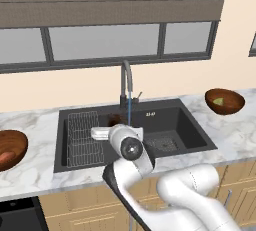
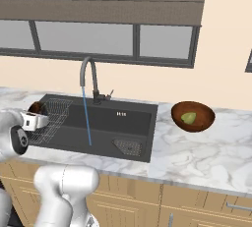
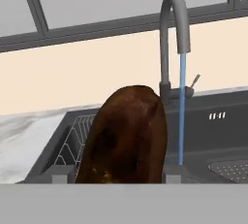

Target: Pick the sweet potatos from the sink and place them in one bowl. Place the lemon wedge in the other bowl. Then turn off the sink faucet.

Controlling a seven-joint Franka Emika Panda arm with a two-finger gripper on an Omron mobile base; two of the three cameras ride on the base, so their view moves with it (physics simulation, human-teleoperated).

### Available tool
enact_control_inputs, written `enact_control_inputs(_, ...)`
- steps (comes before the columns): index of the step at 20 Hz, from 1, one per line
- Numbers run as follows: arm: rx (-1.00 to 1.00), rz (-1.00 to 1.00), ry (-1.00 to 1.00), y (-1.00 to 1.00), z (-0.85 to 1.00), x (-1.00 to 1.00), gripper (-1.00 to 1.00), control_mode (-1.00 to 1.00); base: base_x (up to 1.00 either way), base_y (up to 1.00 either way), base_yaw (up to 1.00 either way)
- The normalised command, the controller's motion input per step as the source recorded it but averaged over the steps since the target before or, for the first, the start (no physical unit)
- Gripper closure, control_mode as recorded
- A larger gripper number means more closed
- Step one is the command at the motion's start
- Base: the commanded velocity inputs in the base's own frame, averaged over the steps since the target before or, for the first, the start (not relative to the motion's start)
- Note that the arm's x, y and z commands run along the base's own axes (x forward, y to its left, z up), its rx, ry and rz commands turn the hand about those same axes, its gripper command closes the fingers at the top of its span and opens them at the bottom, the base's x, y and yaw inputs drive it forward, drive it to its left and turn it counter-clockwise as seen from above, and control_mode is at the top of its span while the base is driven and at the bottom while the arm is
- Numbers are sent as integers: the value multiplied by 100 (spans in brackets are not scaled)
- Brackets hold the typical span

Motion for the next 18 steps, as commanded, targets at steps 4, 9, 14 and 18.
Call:
enact_control_inputs(4,-7,0,26,61,100,-52,100,-100,0,0,0)
enact_control_inputs(9,-17,16,43,86,67,-40,100,-100,0,0,0)
enact_control_inputs(14,-18,39,37,100,-14,-14,100,-100,0,0,0)
enact_control_inputs(18,-12,39,30,99,-22,-5,100,-100,0,0,0)
